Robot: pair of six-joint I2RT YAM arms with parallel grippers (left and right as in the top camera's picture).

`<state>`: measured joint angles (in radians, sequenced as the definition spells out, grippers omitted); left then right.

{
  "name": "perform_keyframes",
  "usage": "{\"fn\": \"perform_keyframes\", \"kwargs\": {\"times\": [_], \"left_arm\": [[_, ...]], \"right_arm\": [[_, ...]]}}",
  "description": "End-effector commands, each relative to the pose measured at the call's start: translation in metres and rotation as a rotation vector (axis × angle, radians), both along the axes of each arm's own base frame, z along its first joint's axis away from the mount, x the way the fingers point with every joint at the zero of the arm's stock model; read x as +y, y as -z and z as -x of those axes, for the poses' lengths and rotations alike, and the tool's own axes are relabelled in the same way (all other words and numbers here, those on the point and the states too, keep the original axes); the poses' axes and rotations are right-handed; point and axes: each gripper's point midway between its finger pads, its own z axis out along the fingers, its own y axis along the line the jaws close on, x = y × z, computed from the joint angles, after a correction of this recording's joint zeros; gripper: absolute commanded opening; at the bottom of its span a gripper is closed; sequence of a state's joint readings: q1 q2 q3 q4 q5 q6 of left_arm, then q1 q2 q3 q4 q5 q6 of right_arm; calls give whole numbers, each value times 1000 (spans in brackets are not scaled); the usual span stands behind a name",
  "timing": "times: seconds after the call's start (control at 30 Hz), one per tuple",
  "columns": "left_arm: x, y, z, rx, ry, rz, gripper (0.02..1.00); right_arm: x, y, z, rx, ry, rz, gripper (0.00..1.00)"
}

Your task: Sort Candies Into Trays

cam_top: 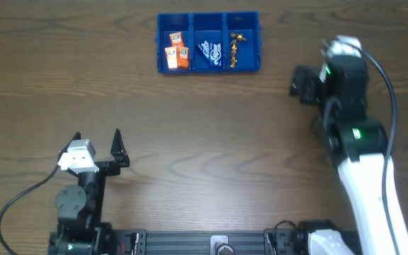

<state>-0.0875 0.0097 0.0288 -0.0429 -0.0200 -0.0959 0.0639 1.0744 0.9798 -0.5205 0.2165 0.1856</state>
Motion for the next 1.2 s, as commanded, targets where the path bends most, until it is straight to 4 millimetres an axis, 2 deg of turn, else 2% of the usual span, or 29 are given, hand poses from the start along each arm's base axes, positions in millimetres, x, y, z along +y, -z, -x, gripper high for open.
{"fn": "perform_keyframes", "kwargs": {"times": [0.03, 0.17, 0.27, 0.37, 0.6, 0.87, 1.0, 1.2], "left_arm": [[2, 19, 1, 53, -7, -19, 998], [2, 19, 1, 53, -7, -19, 998], [2, 19, 1, 53, -7, -19, 998], [2, 19, 1, 53, -7, -20, 998], [2, 19, 1, 53, -7, -19, 998], [2, 19, 1, 53, -7, -20, 998], [2, 19, 1, 53, -7, -19, 998], [2, 19, 1, 53, -7, -19, 998]], "right_arm": [[-9, 6, 54, -186, -16, -8, 998], [-6, 37, 74, -347, -31, -11, 998], [1, 50, 82, -400, -72, -28, 998], [12, 54, 87, -432, -153, -2, 998], [13, 72, 94, -448, -174, 42, 998], [25, 88, 101, -474, -247, 44, 1000], [32, 88, 101, -477, -286, 65, 998], [31, 86, 98, -520, -278, 70, 998]]}}
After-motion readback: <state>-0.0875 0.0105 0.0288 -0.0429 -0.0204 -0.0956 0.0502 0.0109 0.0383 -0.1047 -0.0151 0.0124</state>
